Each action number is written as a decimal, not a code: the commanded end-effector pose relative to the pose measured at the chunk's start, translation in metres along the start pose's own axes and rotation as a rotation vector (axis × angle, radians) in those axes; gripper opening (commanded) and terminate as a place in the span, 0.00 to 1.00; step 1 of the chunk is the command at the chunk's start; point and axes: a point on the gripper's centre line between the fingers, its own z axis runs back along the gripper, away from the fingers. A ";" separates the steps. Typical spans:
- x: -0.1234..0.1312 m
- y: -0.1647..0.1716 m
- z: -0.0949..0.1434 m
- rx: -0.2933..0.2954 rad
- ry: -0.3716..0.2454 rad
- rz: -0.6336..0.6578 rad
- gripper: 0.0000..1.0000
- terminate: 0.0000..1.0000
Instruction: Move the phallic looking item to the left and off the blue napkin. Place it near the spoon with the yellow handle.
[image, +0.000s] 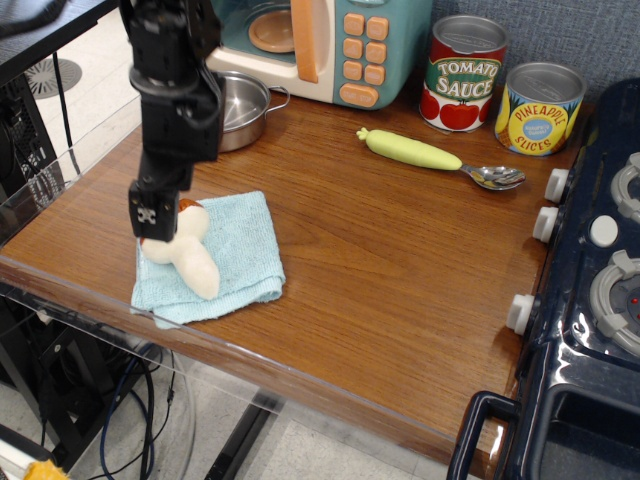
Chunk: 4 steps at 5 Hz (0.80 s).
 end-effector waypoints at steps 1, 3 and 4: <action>0.007 0.010 -0.003 0.027 0.031 -0.008 0.00 0.00; 0.001 0.013 0.000 0.049 0.053 0.008 0.00 0.00; 0.003 0.013 0.011 0.065 0.038 0.007 0.00 0.00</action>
